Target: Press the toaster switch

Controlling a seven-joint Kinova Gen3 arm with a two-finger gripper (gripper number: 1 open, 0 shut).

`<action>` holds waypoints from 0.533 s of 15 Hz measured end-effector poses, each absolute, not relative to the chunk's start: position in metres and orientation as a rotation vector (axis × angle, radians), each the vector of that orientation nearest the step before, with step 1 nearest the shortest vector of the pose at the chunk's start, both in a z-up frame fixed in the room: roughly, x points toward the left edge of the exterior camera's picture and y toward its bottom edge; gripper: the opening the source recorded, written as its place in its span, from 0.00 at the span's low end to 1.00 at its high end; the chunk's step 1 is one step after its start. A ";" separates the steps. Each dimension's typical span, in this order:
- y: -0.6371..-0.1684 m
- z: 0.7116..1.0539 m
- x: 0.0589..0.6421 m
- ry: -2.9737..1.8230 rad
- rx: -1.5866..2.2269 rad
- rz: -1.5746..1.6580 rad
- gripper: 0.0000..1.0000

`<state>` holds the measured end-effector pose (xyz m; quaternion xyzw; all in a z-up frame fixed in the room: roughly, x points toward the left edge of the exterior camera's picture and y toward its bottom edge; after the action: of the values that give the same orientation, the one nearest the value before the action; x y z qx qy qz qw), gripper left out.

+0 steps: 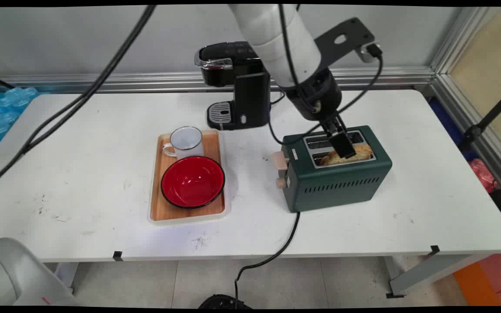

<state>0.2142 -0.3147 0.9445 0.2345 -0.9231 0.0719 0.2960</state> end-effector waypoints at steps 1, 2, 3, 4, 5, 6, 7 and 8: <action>-0.311 0.948 0.219 -2.452 0.619 0.196 1.00; -0.307 0.951 0.225 -2.448 0.613 0.201 1.00; -0.303 0.955 0.231 -2.442 0.609 0.208 1.00; -0.299 0.958 0.237 -2.434 0.610 0.213 1.00; -0.295 0.962 0.244 -2.426 0.612 0.220 1.00; -0.292 0.964 0.251 -2.422 0.613 0.227 1.00; -0.289 0.966 0.257 -2.420 0.614 0.234 1.00; -0.285 0.969 0.264 -2.420 0.616 0.244 1.00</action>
<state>0.2645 -0.2852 0.9688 0.2332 -0.9166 0.0924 0.3112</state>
